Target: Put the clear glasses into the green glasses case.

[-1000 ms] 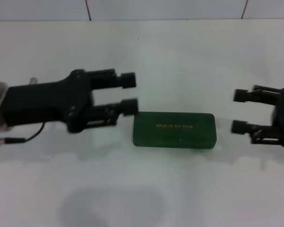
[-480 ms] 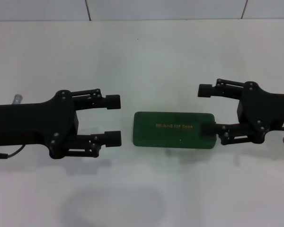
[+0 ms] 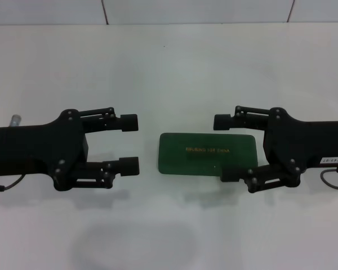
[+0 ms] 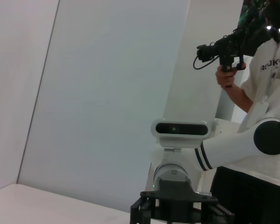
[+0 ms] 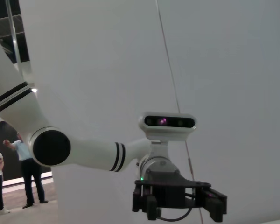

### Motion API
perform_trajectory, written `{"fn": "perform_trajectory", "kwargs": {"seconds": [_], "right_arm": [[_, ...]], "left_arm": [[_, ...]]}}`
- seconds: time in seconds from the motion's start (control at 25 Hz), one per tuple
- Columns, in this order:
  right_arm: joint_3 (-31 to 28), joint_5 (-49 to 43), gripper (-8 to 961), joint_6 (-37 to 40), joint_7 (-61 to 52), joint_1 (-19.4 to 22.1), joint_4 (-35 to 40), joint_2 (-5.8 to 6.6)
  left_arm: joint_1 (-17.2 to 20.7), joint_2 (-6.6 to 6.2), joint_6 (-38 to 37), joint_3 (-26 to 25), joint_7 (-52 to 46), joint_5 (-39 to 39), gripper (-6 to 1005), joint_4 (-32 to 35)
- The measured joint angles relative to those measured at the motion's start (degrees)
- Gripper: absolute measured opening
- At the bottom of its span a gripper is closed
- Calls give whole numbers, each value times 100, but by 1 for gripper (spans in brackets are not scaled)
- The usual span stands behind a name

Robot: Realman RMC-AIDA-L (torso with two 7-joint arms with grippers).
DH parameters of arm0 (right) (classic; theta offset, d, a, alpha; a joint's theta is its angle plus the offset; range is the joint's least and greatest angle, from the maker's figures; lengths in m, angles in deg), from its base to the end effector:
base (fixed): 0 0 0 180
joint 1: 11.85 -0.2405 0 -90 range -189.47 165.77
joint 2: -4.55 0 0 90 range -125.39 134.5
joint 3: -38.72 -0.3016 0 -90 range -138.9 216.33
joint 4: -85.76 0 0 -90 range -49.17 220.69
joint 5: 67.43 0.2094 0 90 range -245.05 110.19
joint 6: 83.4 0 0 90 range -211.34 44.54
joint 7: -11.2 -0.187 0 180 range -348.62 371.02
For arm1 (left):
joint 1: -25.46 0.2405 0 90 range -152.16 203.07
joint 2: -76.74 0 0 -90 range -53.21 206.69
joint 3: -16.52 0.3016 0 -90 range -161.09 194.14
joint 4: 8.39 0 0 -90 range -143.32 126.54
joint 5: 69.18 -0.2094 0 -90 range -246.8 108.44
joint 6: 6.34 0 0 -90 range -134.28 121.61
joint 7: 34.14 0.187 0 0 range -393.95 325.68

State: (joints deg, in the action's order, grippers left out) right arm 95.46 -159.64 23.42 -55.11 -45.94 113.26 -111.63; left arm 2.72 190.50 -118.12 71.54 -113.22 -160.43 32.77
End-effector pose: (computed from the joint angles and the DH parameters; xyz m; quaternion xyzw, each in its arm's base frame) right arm 0.2017 0.3212 -0.0567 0.9188 -0.0526 -0.3897 0.0341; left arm -0.2451 0.2900 -0.0078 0.9210 0.1196 0.3704 0.0160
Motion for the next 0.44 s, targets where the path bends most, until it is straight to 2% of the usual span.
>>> {"fn": "perform_trajectory", "kwargs": {"seconds": [0.44], "right_arm": [[53,104,869,-20,38,40,-21,0]], "left_arm": [[32,8,-1,-9,5,0,773,-47]]}}
